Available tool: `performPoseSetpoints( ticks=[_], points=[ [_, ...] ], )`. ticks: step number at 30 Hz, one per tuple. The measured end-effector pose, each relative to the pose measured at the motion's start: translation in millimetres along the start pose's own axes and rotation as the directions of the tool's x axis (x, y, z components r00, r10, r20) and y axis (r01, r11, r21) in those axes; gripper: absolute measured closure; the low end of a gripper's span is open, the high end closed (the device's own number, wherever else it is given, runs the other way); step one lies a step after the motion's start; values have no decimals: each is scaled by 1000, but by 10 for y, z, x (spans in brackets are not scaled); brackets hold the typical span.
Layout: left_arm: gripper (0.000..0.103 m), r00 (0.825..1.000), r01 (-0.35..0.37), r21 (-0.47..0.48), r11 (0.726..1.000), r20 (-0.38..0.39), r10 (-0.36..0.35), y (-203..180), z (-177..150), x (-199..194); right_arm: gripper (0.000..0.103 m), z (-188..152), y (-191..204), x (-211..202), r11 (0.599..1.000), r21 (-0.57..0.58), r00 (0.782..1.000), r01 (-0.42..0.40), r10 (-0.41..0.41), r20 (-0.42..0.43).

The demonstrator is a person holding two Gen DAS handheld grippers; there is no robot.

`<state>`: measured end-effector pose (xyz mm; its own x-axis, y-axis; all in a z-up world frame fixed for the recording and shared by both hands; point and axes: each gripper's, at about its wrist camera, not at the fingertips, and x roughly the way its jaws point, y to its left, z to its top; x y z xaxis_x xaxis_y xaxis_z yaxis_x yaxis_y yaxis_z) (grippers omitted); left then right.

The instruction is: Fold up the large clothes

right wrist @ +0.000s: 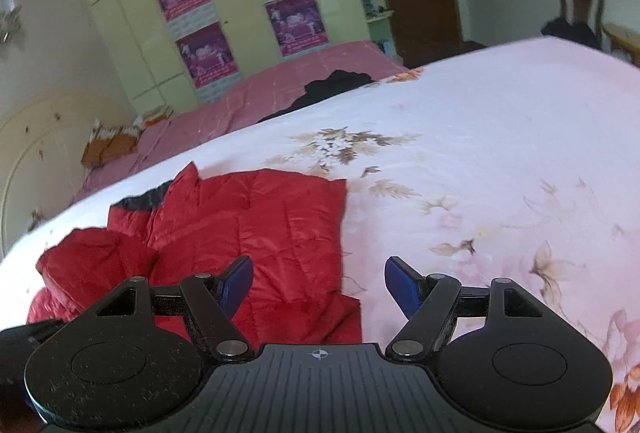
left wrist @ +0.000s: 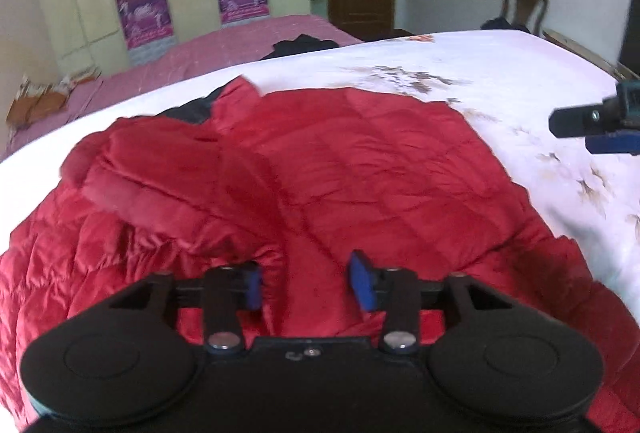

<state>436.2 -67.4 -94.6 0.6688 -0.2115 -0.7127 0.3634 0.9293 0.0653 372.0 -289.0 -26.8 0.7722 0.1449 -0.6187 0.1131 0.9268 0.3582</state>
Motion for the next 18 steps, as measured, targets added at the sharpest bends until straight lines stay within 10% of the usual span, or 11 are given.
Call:
performPoseSetpoints(
  ticks=[9, 18],
  points=[
    [54, 998, -55, -51, 997, 12, 56, -27, -30, -162, 29, 21, -159, -131, 996, -32, 997, 81, -81, 18],
    [20, 996, -36, -244, 969, 67, 54, 521, -210, -613, 29, -38, -297, -75, 989, -42, 989, 145, -146, -19]
  ],
)
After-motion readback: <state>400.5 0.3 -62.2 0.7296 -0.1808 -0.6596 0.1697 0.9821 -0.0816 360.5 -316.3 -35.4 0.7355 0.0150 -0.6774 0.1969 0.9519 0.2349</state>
